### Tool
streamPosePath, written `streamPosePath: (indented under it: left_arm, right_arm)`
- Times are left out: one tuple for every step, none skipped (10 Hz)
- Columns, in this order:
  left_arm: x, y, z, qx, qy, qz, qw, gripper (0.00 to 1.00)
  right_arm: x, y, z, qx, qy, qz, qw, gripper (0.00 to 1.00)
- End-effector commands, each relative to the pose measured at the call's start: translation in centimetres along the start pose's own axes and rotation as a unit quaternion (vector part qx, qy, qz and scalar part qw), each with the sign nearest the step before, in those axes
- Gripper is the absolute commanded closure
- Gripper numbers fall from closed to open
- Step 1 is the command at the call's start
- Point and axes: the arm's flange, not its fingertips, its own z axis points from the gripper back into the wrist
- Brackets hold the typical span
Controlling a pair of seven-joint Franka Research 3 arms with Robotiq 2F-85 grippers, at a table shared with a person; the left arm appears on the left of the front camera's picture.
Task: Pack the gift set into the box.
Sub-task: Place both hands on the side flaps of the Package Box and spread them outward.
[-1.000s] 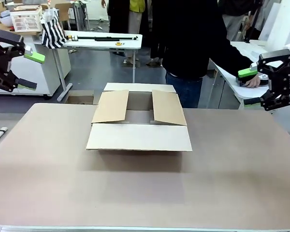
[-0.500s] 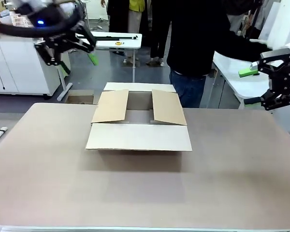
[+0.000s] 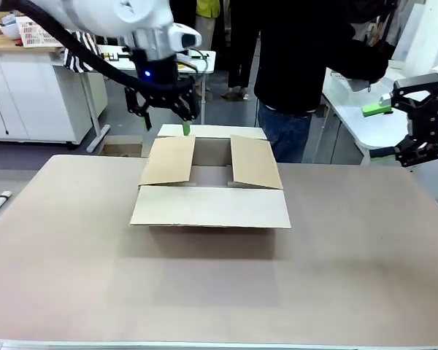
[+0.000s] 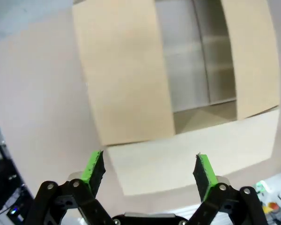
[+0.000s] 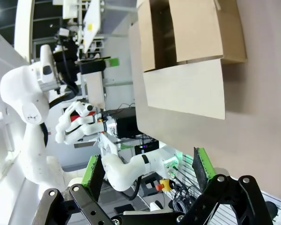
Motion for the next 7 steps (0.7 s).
streamPosePath:
  left_arm:
    - [1.0, 0.5, -3.2, -0.002, -0.012, 0.049, 0.999, 0.0]
    - [1.2, 0.0, -5.5, -0.024, -0.032, 0.065, 0.997, 0.0]
    - [0.6, 1.0, -4.6, -0.26, 0.145, -0.007, 0.955, 0.0]
    - [1.3, -0.6, -3.9, -0.016, -0.009, 0.031, 0.999, 0.0]
    - [1.3, -0.6, -3.9, -0.016, -0.009, 0.031, 0.999, 0.0]
    - [1.3, -0.6, -3.9, -0.016, -0.009, 0.031, 0.999, 0.0]
    - [1.7, -0.6, -5.3, -0.07, 0.013, 0.017, 0.997, 0.0]
  right_arm:
    - [0.2, 0.2, -0.1, 0.013, -0.002, 0.01, 1.0, 0.0]
    - [0.2, 0.2, -0.1, 0.013, -0.002, 0.01, 1.0, 0.0]
    - [0.2, 0.2, -0.1, 0.013, -0.002, 0.01, 1.0, 0.0]
    - [0.2, 0.2, -0.1, 0.013, -0.002, 0.01, 1.0, 0.0]
    - [0.2, 0.2, -0.1, 0.013, -0.002, 0.01, 1.0, 0.0]
    - [0.2, 0.2, -0.1, 0.013, -0.002, 0.01, 1.0, 0.0]
    - [0.2, 0.2, -0.1, 0.013, -0.002, 0.01, 1.0, 0.0]
